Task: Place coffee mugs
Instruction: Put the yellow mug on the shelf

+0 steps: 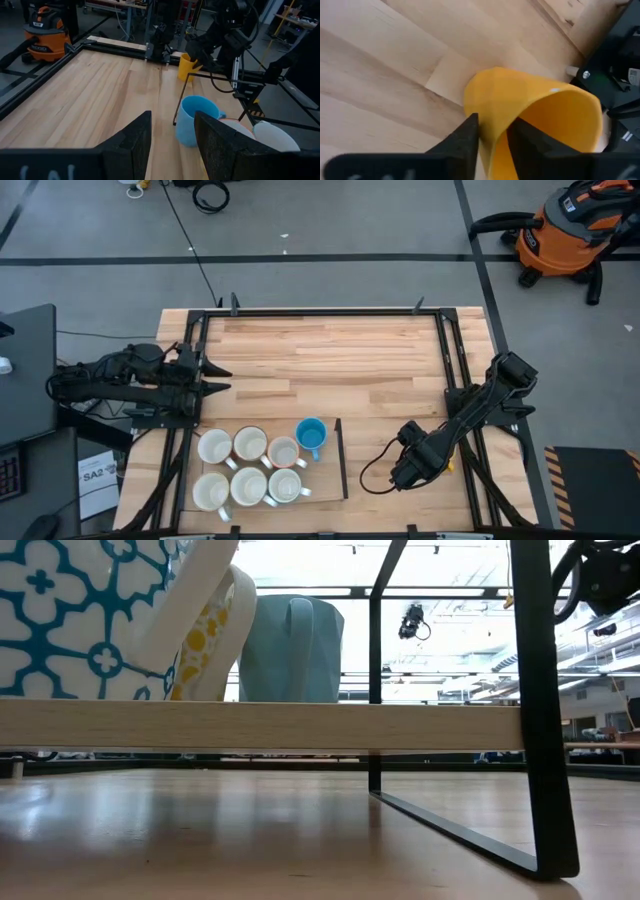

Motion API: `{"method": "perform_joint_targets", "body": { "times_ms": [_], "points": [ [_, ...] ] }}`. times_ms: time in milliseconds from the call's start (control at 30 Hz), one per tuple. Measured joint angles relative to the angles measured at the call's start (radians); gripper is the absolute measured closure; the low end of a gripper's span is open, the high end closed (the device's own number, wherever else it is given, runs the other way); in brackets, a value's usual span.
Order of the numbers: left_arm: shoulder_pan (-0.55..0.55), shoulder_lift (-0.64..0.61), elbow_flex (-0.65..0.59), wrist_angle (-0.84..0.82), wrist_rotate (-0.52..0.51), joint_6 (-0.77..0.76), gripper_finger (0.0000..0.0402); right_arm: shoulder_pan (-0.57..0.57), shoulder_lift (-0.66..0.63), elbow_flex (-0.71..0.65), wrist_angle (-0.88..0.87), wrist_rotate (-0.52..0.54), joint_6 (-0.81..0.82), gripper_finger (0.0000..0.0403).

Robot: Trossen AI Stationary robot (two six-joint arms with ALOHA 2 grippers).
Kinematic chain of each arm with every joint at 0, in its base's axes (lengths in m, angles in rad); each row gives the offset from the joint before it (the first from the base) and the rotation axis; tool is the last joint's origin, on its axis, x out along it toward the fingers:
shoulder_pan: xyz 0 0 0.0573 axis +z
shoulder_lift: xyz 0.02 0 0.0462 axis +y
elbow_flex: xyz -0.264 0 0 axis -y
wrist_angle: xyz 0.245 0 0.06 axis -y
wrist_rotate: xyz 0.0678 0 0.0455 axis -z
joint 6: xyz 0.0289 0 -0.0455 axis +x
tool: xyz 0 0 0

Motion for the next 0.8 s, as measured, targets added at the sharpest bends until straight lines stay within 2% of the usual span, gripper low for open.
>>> {"method": "perform_joint_targets", "body": {
  "times_ms": [233,533,800],
  "points": [
    [0.0,0.0,0.0,0.0,0.0,0.001,0.0246,0.0,0.0,-0.001,0.009,0.004,0.007,0.038],
    [0.0,0.0,0.0,0.0,0.0,0.001,0.0246,-0.038,0.0,0.051,0.026,-0.064,-0.022,0.0378],
    [0.0,0.0,0.0,-0.001,0.0,0.001,0.0246,-0.08,0.0,0.249,-0.033,-0.069,-0.114,0.0379]
  ]
}}
